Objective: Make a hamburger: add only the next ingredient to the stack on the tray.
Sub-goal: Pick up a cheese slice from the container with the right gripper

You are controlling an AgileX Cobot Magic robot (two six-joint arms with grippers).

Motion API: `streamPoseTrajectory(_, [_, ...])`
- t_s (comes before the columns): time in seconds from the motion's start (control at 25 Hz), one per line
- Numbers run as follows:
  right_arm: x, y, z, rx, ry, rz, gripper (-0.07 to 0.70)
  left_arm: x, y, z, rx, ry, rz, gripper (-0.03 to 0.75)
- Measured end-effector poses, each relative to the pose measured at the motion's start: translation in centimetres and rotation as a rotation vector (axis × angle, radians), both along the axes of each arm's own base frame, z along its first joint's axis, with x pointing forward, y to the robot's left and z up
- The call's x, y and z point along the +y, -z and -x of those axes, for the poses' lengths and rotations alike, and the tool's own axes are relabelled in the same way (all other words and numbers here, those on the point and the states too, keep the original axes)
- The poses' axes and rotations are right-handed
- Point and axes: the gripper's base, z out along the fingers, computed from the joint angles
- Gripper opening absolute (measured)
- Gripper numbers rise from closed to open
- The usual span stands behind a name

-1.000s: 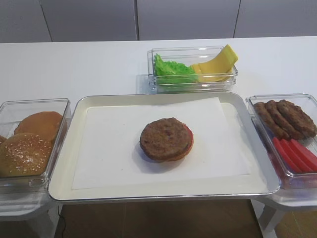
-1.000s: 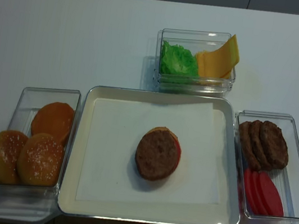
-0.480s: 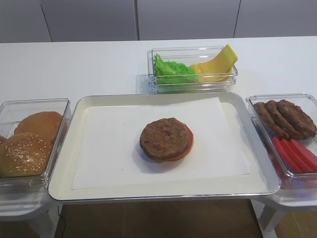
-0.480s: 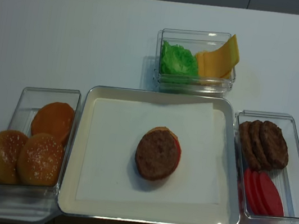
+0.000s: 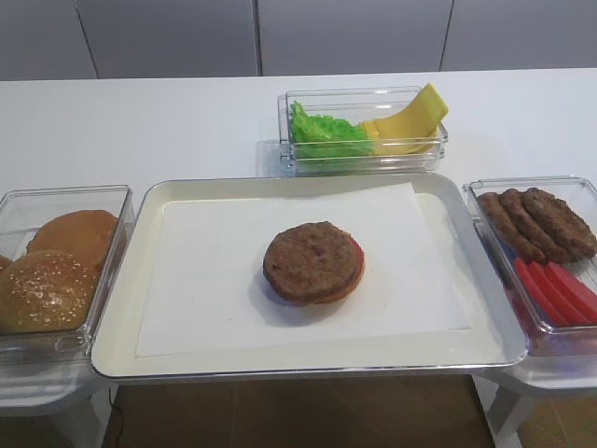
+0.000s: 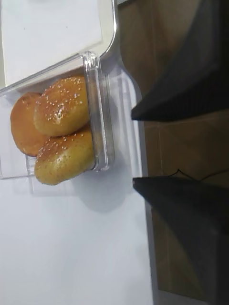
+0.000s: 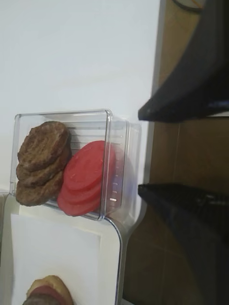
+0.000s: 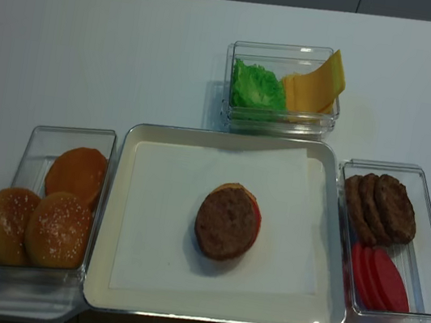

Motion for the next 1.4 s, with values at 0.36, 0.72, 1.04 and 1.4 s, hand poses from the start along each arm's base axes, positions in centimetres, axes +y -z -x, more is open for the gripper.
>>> streamPoseTrajectory(0.36, [0.2, -3.7, -1.7, -0.044, 0.003, -0.001, 0.363, 0.0, 0.0, 0.0, 0.000, 0.000, 0.000, 0.290])
streamPoseTrajectory(0.72, [1.3, -7.1, -8.4, 0.030, -0.011, -0.033, 0.363, 0.0, 0.0, 0.0, 0.000, 0.000, 0.000, 0.290])
streamPoseTrajectory(1.04, [3.0, -8.2, -16.5, 0.170, -0.024, -0.144, 0.364, 0.0, 0.0, 0.0, 0.000, 0.000, 0.000, 0.290])
streamPoseTrajectory(1.4, [4.6, -7.5, -27.5, 0.311, -0.013, -0.170, 0.364, 0.0, 0.0, 0.0, 0.000, 0.000, 0.000, 0.290])
